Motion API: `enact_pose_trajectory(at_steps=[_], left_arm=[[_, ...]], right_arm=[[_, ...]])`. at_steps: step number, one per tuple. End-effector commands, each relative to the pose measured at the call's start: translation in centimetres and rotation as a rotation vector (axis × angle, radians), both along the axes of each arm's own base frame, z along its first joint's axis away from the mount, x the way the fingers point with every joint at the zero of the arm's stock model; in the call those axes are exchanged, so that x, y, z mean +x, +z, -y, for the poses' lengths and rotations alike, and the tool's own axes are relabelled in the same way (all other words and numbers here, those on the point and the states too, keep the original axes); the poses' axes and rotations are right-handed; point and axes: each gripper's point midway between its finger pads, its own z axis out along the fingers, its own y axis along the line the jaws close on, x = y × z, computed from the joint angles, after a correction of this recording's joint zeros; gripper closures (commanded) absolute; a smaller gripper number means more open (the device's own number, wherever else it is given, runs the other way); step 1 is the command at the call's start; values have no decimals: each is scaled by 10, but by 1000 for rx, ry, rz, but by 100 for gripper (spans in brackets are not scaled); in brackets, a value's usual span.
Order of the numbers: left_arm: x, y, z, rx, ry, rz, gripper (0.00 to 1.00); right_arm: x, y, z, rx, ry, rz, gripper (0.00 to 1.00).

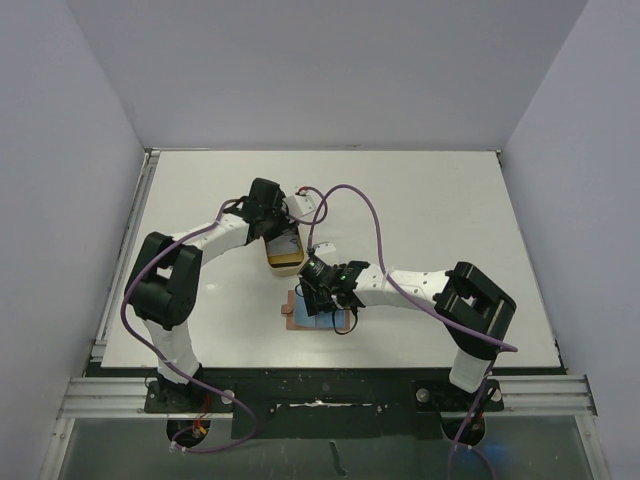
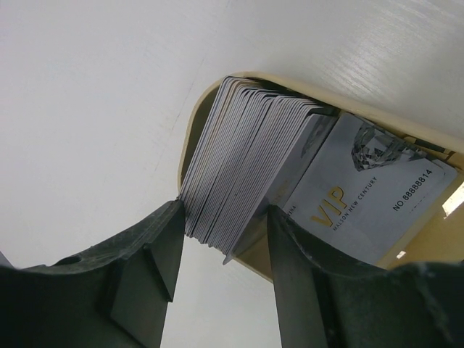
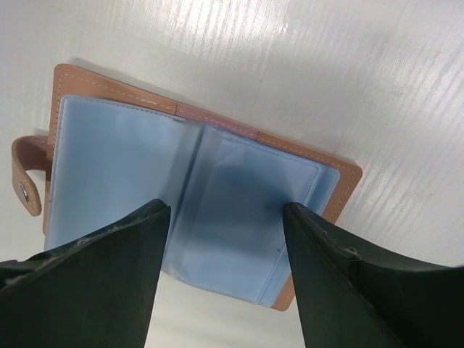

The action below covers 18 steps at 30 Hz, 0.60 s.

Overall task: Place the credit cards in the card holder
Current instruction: Pick up the credit card from the storage box.

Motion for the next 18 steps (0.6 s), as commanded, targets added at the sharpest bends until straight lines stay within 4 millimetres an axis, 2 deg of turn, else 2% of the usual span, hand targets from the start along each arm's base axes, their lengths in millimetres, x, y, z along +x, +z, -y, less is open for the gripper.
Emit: enact_pose_trajectory(at_steps=[1, 18], left_arm=[[17, 30, 5, -16, 0, 105, 55], [18, 34, 4, -3, 10, 127, 54]], right_arm=[[9, 24, -9, 42, -12, 60, 36], [8, 23, -10, 42, -5, 56, 36]])
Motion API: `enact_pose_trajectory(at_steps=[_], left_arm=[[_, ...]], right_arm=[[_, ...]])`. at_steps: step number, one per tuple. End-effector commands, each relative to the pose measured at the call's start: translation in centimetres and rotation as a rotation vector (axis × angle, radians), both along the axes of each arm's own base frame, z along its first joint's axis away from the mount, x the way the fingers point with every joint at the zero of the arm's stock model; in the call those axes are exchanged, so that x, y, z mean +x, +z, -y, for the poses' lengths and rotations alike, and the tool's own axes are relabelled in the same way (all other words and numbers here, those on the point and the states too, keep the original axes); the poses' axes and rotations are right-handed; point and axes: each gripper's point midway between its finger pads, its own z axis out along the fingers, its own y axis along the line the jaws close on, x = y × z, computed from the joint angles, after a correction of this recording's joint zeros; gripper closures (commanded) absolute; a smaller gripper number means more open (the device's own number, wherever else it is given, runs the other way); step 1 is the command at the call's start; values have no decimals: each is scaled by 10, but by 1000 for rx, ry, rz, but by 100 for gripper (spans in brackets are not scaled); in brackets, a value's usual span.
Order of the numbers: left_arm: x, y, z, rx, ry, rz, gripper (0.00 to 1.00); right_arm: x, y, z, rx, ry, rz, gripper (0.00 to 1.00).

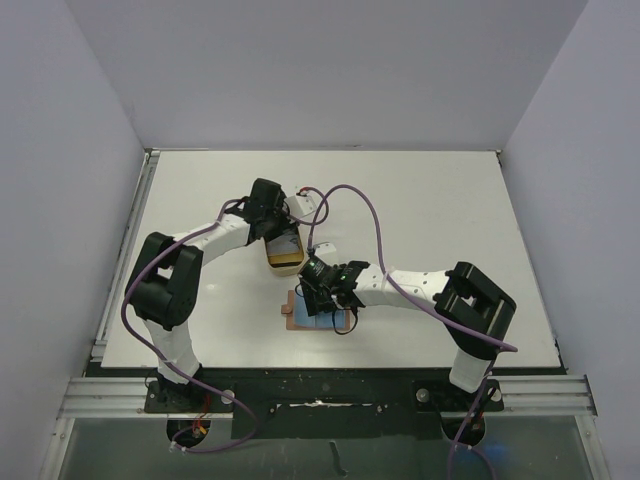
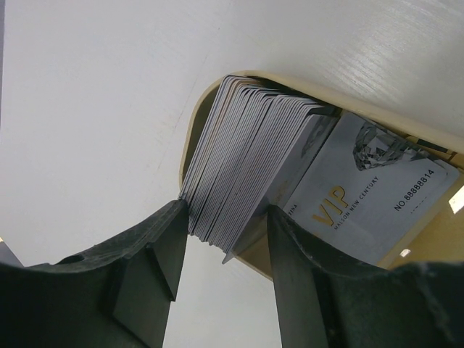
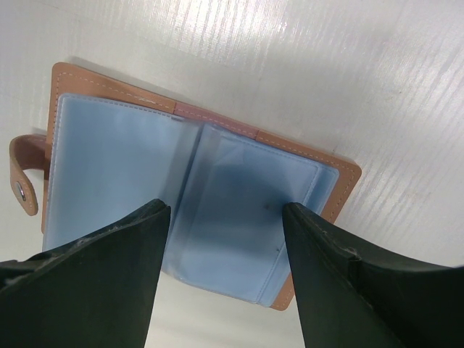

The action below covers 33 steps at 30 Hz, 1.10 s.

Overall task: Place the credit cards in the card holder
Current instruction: Pick up the credit card from the storage box.

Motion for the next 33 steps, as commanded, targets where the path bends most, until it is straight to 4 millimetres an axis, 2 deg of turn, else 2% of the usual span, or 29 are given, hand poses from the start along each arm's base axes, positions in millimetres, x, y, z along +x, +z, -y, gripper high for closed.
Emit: enact_pose_trajectory(at_steps=[1, 15, 33], left_arm=[[18, 34, 4, -21, 2, 119, 54], [18, 38, 2, -3, 13, 142, 55], [16, 43, 3, 9, 11, 152, 67]], right_arm=[[8, 23, -11, 47, -5, 57, 36], [8, 21, -11, 50, -4, 53, 36], [6, 20, -10, 54, -4, 50, 36]])
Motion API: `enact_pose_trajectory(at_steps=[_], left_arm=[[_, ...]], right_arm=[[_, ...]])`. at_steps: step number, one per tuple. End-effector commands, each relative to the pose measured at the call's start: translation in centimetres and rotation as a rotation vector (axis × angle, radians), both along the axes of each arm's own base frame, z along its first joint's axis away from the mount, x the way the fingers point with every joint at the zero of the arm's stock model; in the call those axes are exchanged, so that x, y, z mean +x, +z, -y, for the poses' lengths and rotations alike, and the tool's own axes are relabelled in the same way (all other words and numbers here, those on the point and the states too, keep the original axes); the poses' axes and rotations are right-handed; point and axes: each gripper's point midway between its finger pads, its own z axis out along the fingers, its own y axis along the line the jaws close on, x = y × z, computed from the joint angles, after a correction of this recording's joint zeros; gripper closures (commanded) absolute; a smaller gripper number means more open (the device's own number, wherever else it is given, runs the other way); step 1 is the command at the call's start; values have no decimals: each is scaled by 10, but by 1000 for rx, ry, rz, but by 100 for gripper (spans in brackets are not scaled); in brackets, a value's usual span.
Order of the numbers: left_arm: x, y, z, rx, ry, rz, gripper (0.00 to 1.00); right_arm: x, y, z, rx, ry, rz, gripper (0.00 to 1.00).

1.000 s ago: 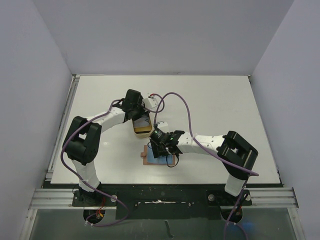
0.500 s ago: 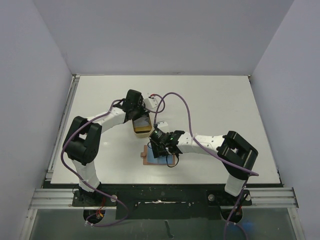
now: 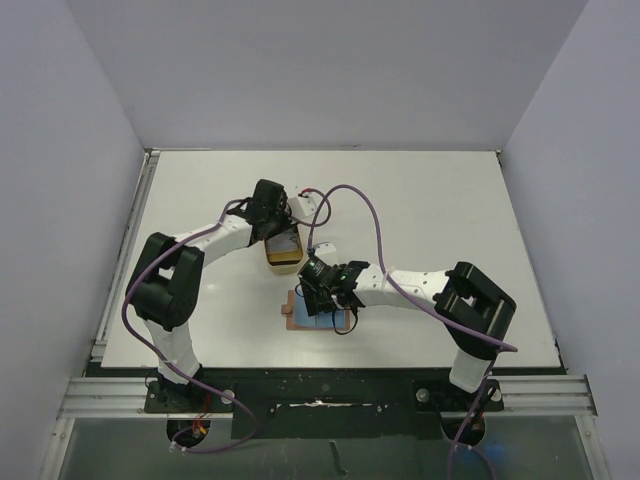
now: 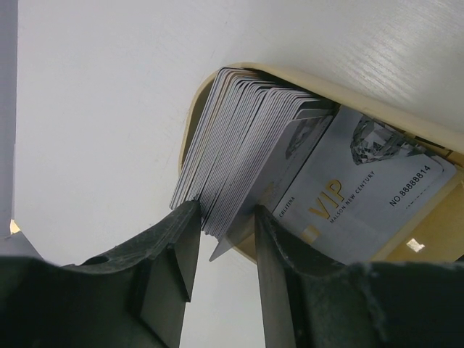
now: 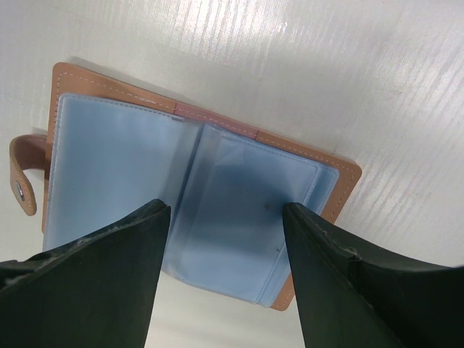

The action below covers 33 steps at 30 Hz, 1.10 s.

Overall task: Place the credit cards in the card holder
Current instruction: Pick up the credit card from the storage box.

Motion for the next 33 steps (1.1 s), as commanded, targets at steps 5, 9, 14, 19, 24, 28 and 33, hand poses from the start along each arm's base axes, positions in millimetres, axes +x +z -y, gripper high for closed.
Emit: enact_pose_trajectory(at_steps=[5, 9, 14, 19, 24, 28, 33], left_arm=[[13, 42, 6, -34, 3, 124, 70], [9, 45, 7, -41, 10, 113, 76], [5, 56, 11, -70, 8, 110, 84], [1, 59, 14, -91, 6, 88, 100], [-8, 64, 18, -164, 25, 48, 100], [-13, 78, 21, -257, 67, 45, 100], [-20, 100, 21, -388, 124, 40, 100]], right_arm=[[6, 20, -10, 55, -4, 50, 36], [6, 22, -11, 67, -4, 53, 36], [5, 22, -12, 73, -1, 50, 36], [4, 22, -12, 79, -1, 50, 36], [2, 24, -12, 92, -2, 50, 36], [2, 28, -14, 116, -2, 53, 36], [2, 33, -16, 131, 1, 58, 36]])
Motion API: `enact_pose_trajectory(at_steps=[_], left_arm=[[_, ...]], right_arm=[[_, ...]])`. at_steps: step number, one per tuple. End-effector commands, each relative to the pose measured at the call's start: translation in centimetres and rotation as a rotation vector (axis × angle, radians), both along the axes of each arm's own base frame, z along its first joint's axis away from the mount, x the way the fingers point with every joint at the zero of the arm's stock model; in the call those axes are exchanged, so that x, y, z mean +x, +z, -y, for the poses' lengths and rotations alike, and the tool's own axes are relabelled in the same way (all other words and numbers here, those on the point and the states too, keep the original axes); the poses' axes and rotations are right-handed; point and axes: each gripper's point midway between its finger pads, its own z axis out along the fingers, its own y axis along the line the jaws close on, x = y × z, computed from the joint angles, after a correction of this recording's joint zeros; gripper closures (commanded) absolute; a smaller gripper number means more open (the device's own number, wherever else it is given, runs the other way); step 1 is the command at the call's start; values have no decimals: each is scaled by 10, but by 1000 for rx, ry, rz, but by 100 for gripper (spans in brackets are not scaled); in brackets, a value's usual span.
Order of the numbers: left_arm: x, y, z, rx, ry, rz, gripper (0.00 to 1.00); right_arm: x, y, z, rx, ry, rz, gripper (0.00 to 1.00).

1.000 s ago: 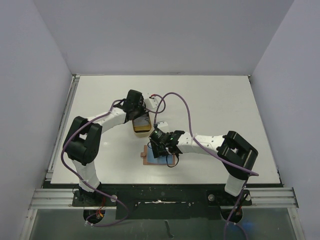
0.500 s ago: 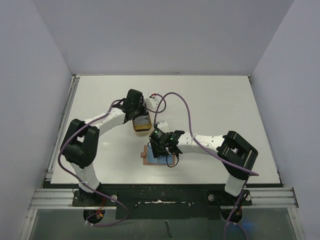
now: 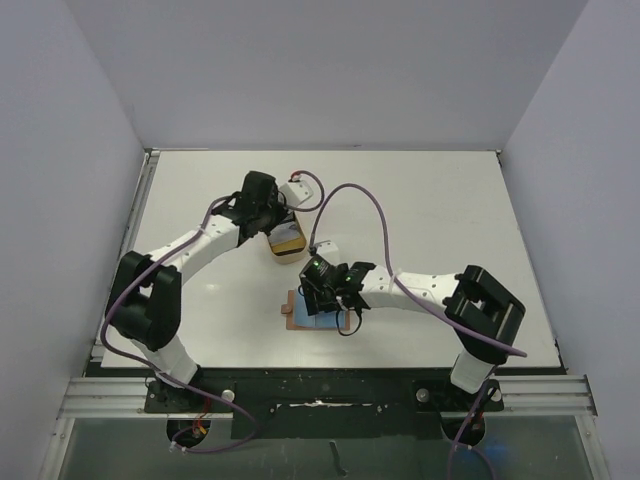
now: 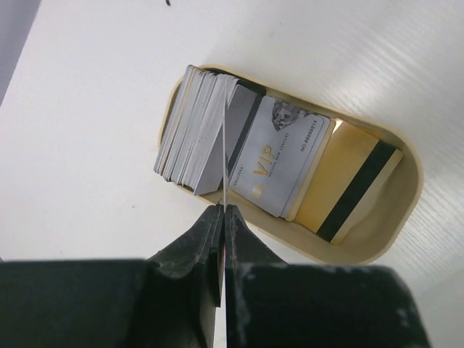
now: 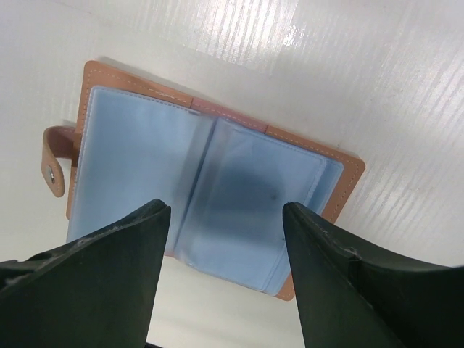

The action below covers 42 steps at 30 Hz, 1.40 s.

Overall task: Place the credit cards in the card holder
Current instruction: Pick up the credit card from the storage box, then insert the credit card into the card holder.

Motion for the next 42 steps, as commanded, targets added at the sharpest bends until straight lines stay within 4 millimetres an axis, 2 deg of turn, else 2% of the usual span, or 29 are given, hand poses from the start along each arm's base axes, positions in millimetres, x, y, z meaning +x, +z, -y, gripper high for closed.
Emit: enact_pose_trajectory(at_steps=[1, 5, 8, 11, 18, 24, 32, 38, 42], left_arm=[[4, 59, 7, -212, 75, 70, 100], [-6, 69, 5, -362, 189, 6, 100], [-17, 80, 11, -521, 246, -75, 100], [-35, 85, 19, -657, 293, -164, 100], [-87, 93, 52, -942, 313, -439, 100], [-132, 70, 70, -1003, 349, -680, 100], [-183, 40, 92, -1079, 360, -835, 100], [-208, 0, 91, -1049, 407, -903, 100], [-219, -13, 97, -1065, 415, -943, 100]], right_arm=[[5, 23, -13, 86, -5, 45, 36], [6, 28, -11, 95, -11, 58, 36], [7, 35, -8, 100, -20, 72, 37], [8, 42, -5, 119, -31, 84, 42], [12, 46, 8, 157, -70, 91, 56], [13, 43, 17, 215, -93, 67, 66], [16, 34, 28, 243, -123, 46, 71], [16, 24, 32, 235, -130, 23, 73], [15, 19, 33, 225, -134, 13, 73]])
